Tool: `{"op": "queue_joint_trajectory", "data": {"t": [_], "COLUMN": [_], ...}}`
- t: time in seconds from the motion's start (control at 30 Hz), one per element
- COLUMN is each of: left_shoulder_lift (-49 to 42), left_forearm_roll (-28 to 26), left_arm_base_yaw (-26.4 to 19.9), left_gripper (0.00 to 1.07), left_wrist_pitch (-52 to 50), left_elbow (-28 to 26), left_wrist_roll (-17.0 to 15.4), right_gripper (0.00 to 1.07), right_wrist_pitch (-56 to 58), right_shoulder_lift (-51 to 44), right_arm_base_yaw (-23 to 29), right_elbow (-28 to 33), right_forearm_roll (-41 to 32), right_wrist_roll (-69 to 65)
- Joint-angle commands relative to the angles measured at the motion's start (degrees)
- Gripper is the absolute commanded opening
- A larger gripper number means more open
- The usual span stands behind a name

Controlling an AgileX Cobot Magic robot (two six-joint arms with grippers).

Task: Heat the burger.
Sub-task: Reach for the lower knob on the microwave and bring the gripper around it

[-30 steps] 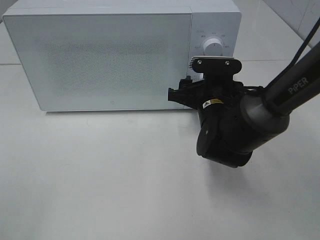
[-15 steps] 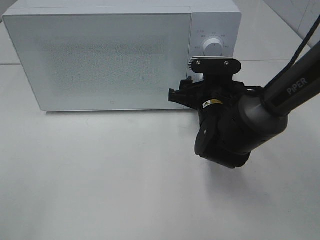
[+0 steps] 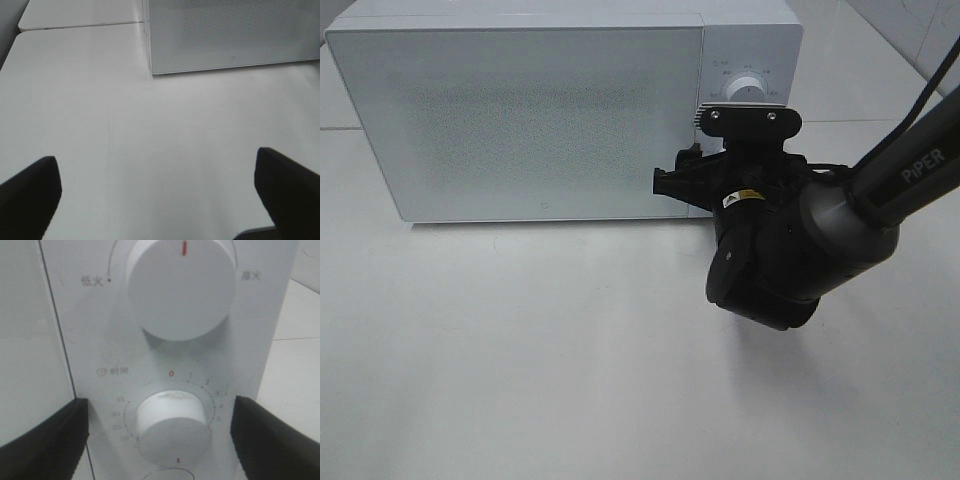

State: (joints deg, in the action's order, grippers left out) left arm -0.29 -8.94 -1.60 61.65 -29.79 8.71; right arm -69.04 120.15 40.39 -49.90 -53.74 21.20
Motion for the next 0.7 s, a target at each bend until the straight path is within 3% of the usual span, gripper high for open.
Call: {"op": "queue_joint_trajectory", "data": {"t": [0.03,0.7], "left_shoulder_lift": [-0.97,-0.97], "left_forearm_roll": [-0.40,-0.40], "left_arm_base_yaw": [-0.17,-0.17], "left_gripper": [0.98,0.98], "left_wrist_pitch": [-0.11,-0.11], "left_elbow": [0.06,0.06], "left_wrist_roll": [0.00,0.00], "right_gripper": [0.76,0.74], "right_wrist_pitch": [-11.40,-11.17], "right_shoulder_lift": [-0.63,0.23], "right_arm_base_yaw": [0.00,-1.09], "right_elbow": [-0.69,-1.55], "right_forearm_roll": [0.57,0.29], "right_wrist_roll": [0.46,0.23]}}
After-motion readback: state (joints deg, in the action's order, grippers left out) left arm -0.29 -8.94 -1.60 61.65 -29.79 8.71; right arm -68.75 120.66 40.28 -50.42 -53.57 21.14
